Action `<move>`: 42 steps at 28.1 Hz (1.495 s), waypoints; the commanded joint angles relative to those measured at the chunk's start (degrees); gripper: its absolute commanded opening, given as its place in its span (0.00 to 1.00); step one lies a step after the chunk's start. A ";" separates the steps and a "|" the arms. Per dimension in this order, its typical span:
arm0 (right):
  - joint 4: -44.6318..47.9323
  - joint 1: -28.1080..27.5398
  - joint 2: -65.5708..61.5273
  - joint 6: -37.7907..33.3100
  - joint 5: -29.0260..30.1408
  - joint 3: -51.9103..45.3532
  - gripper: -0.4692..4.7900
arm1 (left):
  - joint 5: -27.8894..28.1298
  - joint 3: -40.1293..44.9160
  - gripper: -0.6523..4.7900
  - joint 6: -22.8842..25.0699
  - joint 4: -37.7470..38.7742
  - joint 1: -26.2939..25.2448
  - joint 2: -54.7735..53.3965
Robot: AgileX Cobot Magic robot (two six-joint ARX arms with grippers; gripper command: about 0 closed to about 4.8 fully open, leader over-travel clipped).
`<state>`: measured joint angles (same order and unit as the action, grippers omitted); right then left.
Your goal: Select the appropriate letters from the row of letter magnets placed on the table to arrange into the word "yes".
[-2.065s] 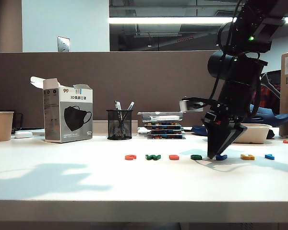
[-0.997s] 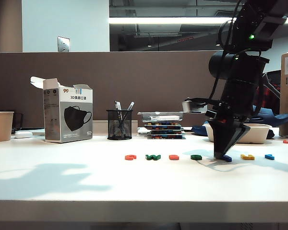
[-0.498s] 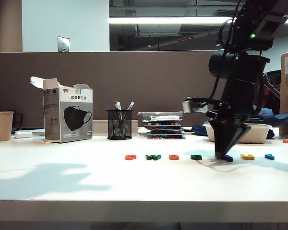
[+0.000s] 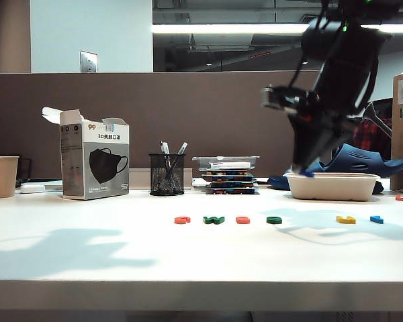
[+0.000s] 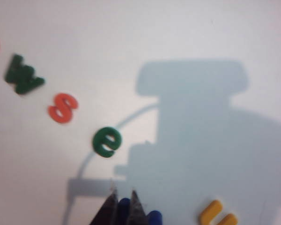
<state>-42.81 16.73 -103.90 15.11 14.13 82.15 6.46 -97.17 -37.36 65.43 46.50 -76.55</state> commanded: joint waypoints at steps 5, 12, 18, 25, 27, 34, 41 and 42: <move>-2.54 3.85 3.48 -9.64 -3.15 0.22 0.08 | -0.02 -0.22 0.11 -0.15 -0.35 -0.02 0.15; -4.87 10.38 4.11 -16.33 -5.27 0.20 0.08 | -0.02 -0.22 0.11 -0.15 -0.35 -0.02 0.15; -2.54 16.57 4.04 -22.14 -9.25 0.11 0.08 | -0.02 -0.22 0.11 -0.15 -0.35 -0.02 0.13; -0.87 20.46 2.58 -24.17 -11.96 0.09 0.08 | -0.04 -0.22 0.11 -0.15 -0.39 -0.02 0.13; -0.48 21.16 1.70 -24.50 -11.96 0.09 0.08 | -0.02 -0.22 0.11 -0.15 -0.35 -0.02 0.15; 2.29 22.86 -1.62 -25.66 -12.76 0.09 0.08 | -0.02 -0.22 0.11 -0.15 -0.35 -0.02 0.15; 4.44 23.98 -6.67 -26.08 -12.92 0.09 0.08 | -0.02 -0.22 0.11 -0.15 -0.37 -0.02 0.15; 4.52 24.02 -7.02 -26.10 -12.87 0.09 0.08 | -0.02 -0.22 0.11 -0.15 -0.37 -0.02 0.15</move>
<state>-39.22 40.66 -110.78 -10.70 1.26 82.08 6.46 -97.14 -37.36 65.43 46.52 -76.55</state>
